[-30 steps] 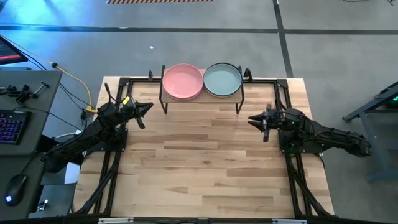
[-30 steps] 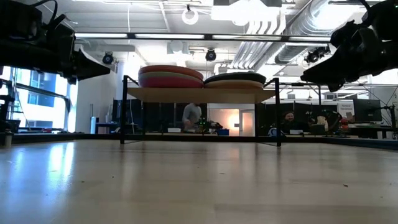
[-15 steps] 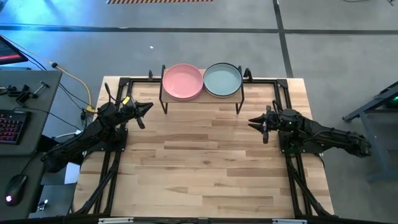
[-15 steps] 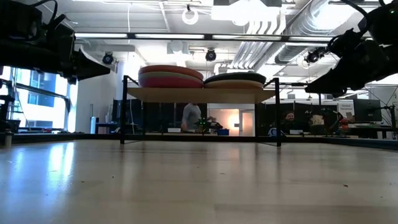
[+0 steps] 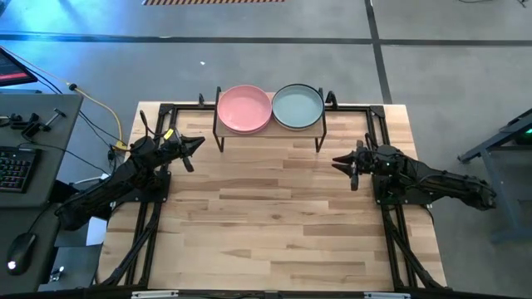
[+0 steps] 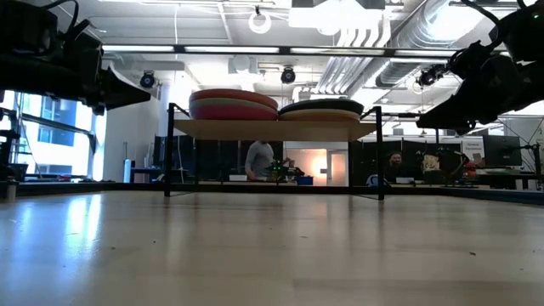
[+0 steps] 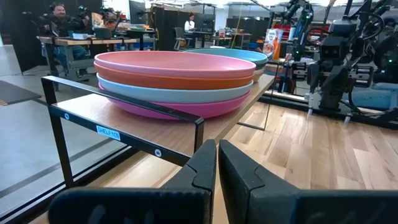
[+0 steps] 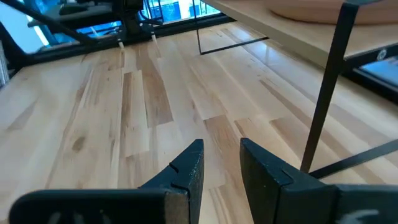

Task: Place and stack plates onto a shelf
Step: Return to Home Position

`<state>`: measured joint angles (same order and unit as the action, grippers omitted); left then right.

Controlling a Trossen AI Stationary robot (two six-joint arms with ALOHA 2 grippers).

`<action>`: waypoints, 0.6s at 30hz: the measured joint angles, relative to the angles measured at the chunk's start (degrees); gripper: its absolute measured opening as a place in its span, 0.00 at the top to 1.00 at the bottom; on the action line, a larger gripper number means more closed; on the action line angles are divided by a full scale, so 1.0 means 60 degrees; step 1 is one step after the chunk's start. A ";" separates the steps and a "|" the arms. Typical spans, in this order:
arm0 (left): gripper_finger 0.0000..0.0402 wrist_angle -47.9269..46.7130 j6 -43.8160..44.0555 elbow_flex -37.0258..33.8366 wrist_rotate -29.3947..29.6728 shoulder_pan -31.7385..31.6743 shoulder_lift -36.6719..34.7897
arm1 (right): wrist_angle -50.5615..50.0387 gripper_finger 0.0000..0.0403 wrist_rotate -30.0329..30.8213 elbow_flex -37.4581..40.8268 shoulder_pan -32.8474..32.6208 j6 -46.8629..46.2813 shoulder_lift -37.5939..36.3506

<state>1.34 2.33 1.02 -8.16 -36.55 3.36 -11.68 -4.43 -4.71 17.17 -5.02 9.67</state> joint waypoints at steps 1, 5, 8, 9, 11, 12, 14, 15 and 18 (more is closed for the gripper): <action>0.98 0.0000 0.0000 0.0000 0.0000 0.0000 0.0000 | -0.0002 0.79 -0.0003 0.0000 0.0000 -0.0181 0.0000; 0.98 0.0000 0.0000 0.0000 0.0000 0.0001 0.0002 | -0.0004 0.79 -0.0003 0.0000 0.0000 -0.0740 0.0000; 0.98 0.0000 0.0000 0.0000 0.0000 0.0000 0.0000 | -0.0004 0.79 -0.0003 0.0000 0.0000 -0.0903 0.0000; 0.98 0.0000 0.0000 0.0000 0.0000 0.0000 0.0000 | -0.0004 0.79 -0.0003 0.0000 0.0000 -0.0870 0.0000; 0.98 0.0000 0.0000 0.0000 0.0000 0.0000 0.0000 | -0.0004 0.79 -0.0003 0.0000 0.0000 -0.0861 0.0000; 0.98 0.0000 0.0000 0.0000 0.0000 0.0000 0.0000 | -0.0004 0.79 -0.0003 0.0000 0.0000 -0.0875 0.0000; 0.98 0.0000 0.0000 0.0004 0.0000 0.0000 0.0002 | -0.0004 0.79 -0.0006 0.0000 0.0000 -0.0902 0.0000; 0.98 0.0000 0.0000 0.0004 0.0000 0.0001 0.0002 | -0.0004 0.79 -0.0006 0.0000 0.0000 -0.0902 0.0000; 0.98 0.0000 0.0000 0.0004 0.0000 0.0000 0.0000 | -0.0004 0.79 -0.0006 0.0000 0.0000 -0.0902 0.0000</action>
<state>1.34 2.33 1.04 -8.16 -36.55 3.36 -11.70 -4.47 -4.71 17.17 -10.44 9.67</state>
